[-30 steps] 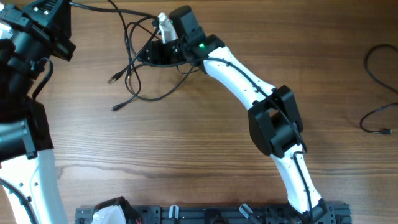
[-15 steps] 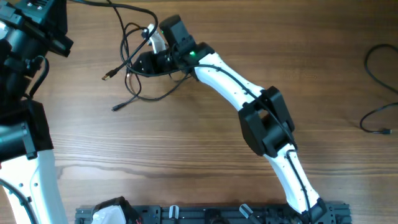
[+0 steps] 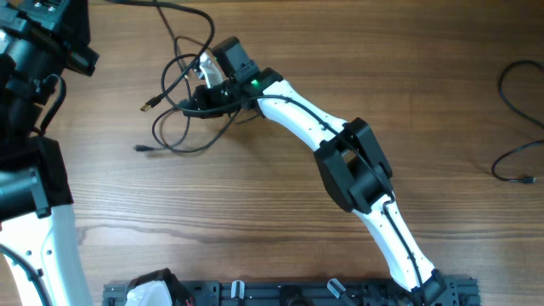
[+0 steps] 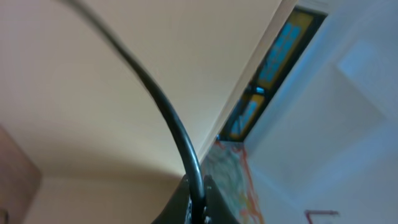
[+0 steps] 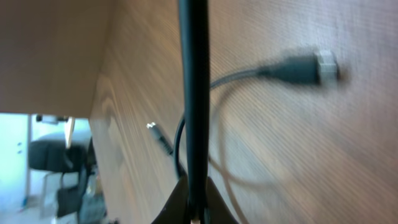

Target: Untangle cables

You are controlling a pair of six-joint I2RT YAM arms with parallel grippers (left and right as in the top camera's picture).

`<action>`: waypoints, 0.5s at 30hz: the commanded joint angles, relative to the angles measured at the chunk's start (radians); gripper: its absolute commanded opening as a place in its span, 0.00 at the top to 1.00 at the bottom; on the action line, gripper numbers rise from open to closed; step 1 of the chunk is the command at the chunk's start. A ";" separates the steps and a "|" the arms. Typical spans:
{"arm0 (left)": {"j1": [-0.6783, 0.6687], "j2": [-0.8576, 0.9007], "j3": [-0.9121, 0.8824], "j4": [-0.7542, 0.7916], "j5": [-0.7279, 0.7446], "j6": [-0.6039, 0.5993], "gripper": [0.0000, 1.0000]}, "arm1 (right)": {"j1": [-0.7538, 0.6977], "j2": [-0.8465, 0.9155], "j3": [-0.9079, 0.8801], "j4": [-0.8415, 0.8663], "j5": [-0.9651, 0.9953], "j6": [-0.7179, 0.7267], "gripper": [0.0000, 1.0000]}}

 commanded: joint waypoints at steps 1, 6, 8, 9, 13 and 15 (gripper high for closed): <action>-0.002 -0.013 0.005 -0.093 -0.217 0.171 0.96 | -0.037 -0.024 -0.001 -0.137 -0.073 -0.111 0.96; -0.002 -0.006 0.005 -0.354 -0.592 0.327 0.96 | -0.098 -0.100 -0.001 -0.402 0.050 -0.231 0.96; -0.002 0.002 0.005 -0.433 -0.649 0.370 0.96 | -0.129 -0.138 -0.001 -0.471 0.085 -0.263 0.96; -0.002 0.007 0.005 -0.462 -0.654 0.401 0.96 | -0.144 -0.159 -0.001 -0.497 0.100 -0.282 0.96; -0.002 0.031 0.005 -0.573 -0.649 0.635 0.96 | -0.203 -0.295 -0.001 -0.597 0.277 -0.323 0.96; -0.003 0.037 0.005 -0.618 -0.629 0.745 0.96 | -0.215 -0.361 -0.001 -0.624 0.379 -0.323 0.96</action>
